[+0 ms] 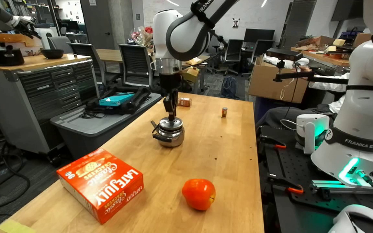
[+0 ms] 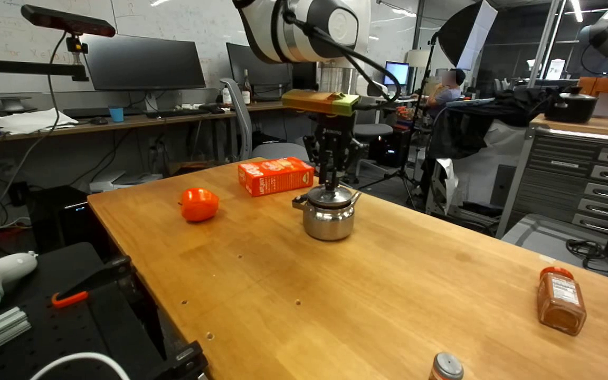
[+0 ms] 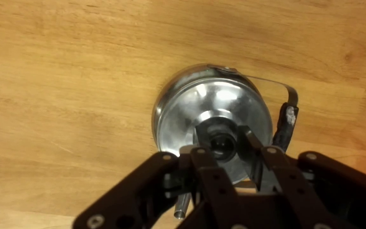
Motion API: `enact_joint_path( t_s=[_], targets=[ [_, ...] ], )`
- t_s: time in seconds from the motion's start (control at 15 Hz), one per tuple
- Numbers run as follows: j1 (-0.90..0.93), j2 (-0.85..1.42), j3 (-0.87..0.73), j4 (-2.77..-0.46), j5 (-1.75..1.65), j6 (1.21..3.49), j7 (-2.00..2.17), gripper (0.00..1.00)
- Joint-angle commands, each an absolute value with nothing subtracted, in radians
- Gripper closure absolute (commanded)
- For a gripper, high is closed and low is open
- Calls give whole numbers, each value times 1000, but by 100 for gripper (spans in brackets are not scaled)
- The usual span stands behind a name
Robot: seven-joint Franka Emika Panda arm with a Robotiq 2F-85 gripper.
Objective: Put the lid on the silver pot
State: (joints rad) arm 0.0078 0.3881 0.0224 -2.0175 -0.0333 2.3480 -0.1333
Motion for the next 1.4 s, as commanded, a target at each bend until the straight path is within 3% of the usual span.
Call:
enact_joint_path(
  t_s=[0.0,1.33],
  targets=[
    [-9,375,39,-1995,-9,2353,-169,93],
    [-15,450,47,-1976,-12,2327,-203,93]
  ],
)
